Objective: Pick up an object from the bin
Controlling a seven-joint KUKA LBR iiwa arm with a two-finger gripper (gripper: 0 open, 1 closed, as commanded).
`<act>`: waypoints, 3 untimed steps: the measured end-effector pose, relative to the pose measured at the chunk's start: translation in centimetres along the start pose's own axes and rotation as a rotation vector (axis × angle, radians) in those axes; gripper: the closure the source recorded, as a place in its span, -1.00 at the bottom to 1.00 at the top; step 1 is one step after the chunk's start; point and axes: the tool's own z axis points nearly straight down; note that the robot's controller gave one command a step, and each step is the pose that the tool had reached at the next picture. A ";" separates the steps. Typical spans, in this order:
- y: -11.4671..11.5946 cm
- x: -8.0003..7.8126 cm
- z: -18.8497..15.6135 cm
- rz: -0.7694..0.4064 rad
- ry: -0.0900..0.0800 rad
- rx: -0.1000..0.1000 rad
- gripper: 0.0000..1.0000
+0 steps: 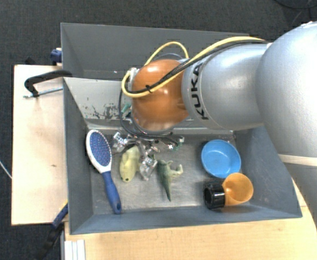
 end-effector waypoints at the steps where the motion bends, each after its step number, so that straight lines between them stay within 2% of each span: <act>1: -0.1 -0.1 -0.1 0.004 0.000 -0.003 -1.00; 2: -0.1 -0.4 -0.4 0.003 -0.006 -0.003 1.00; 3: -0.1 -0.6 -1.9 0.005 -0.003 -0.003 1.00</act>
Offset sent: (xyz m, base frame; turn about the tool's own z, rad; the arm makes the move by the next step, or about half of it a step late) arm 0.0000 0.0000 0.0000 0.0000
